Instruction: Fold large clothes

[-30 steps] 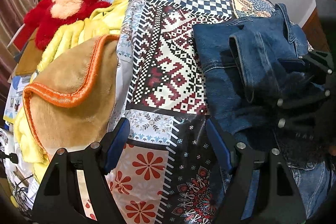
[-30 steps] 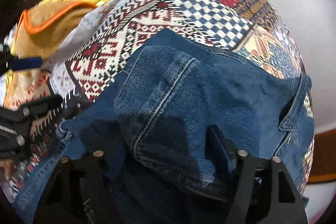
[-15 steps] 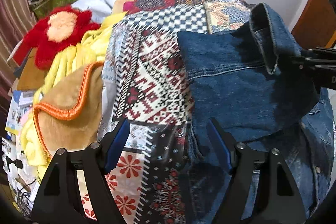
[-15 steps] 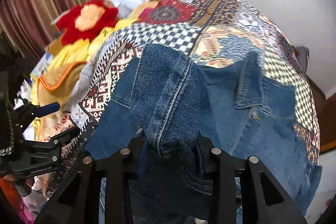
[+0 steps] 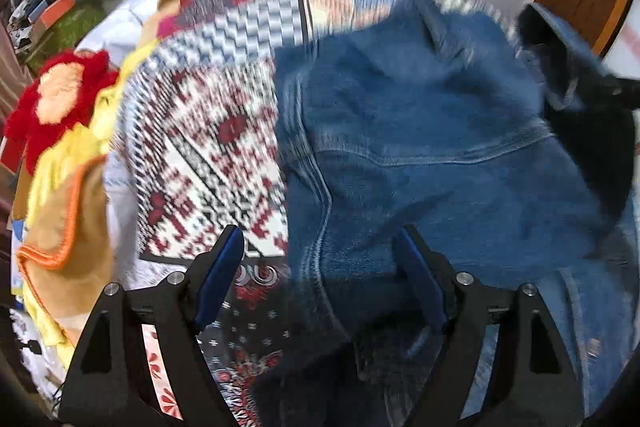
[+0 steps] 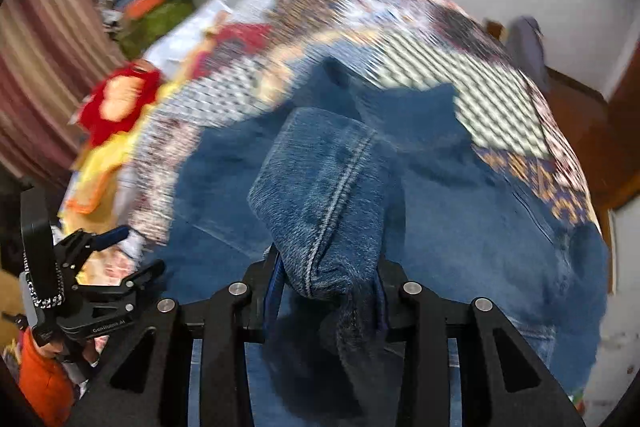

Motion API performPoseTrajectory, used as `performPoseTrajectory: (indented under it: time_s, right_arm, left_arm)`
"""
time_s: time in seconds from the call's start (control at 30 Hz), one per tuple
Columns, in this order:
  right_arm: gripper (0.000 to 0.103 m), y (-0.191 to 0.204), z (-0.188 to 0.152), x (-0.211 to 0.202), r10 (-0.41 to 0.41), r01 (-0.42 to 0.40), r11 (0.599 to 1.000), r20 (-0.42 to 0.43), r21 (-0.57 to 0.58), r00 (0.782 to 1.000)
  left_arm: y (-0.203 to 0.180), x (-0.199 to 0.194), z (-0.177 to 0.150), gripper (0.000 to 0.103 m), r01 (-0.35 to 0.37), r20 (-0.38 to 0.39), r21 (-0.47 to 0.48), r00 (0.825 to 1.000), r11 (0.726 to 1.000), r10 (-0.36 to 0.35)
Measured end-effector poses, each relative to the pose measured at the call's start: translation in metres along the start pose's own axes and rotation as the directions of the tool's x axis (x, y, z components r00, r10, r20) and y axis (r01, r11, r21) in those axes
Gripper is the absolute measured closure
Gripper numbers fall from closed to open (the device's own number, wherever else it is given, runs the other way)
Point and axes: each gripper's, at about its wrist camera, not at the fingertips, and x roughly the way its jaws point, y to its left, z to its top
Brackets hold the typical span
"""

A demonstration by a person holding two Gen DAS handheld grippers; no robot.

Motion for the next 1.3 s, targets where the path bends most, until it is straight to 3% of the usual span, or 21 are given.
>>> performPoseTrajectory:
  time_s: [0.13, 0.3, 0.4, 0.5, 0.6, 0.7, 0.8, 0.9, 1.07, 1.2, 1.3]
  right_arm:
    - [0.069, -0.033, -0.012, 0.016, -0.036, 0.038, 0.998, -0.033, 0.06, 0.999]
    - [0.069, -0.072, -0.023, 0.003, -0.078, 0.077, 0.992, 0.006, 0.1, 0.997]
    - [0.069, -0.093, -0.029, -0.013, -0.114, 0.108, 0.987, 0.042, 0.119, 0.993]
    - [0.069, -0.108, -0.039, -0.016, -0.097, 0.092, 0.987, 0.034, 0.128, 0.995]
    - [0.069, -0.116, -0.052, -0.011, -0.202, 0.201, 0.976, 0.005, 0.087, 0.979]
    - [0.069, -0.133, -0.066, -0.004, -0.148, 0.153, 0.981, -0.048, 0.118, 0.988]
    - [0.068, -0.15, -0.073, -0.01, -0.25, 0.255, 0.96, -0.054, 0.115, 0.967]
    - [0.063, -0.17, -0.078, -0.025, -0.289, 0.293, 0.947, -0.046, 0.133, 0.956]
    - [0.063, -0.183, -0.08, -0.054, -0.407, 0.406, 0.908, -0.006, 0.104, 0.913]
    - [0.063, -0.185, -0.072, -0.075, -0.374, 0.365, 0.921, 0.048, 0.137, 0.926]
    - [0.063, -0.173, -0.064, -0.081, -0.328, 0.317, 0.939, 0.073, 0.13, 0.942]
  left_arm:
    - [-0.003, 0.016, -0.005, 0.018, -0.013, -0.013, -0.001, 1.0, 1.0, 0.013]
    - [0.01, 0.017, -0.007, 0.013, -0.081, -0.005, 0.015, 0.997, 0.997, 0.081]
    - [0.022, 0.02, -0.012, 0.01, -0.055, -0.011, -0.018, 0.998, 0.998, 0.055]
    - [0.034, 0.023, -0.016, 0.008, -0.018, -0.02, -0.08, 1.0, 0.997, 0.016]
    - [0.04, 0.027, -0.019, 0.007, 0.008, -0.027, -0.116, 1.0, 0.993, -0.012]
    - [0.038, 0.03, -0.018, 0.004, -0.006, -0.03, -0.111, 1.0, 0.994, 0.002]
    - [0.035, 0.03, -0.018, 0.004, -0.021, -0.031, -0.094, 0.999, 0.995, 0.019]
    - [0.033, 0.029, -0.017, 0.004, -0.032, -0.03, -0.082, 0.999, 0.996, 0.029]
    - [0.033, 0.02, -0.007, 0.005, -0.033, -0.038, -0.061, 0.999, 0.998, 0.03]
    - [0.037, 0.003, 0.026, 0.005, -0.027, 0.026, -0.05, 0.999, 0.998, 0.029]
    - [0.042, 0.012, 0.055, 0.005, 0.02, 0.028, -0.058, 0.999, 0.998, -0.018]
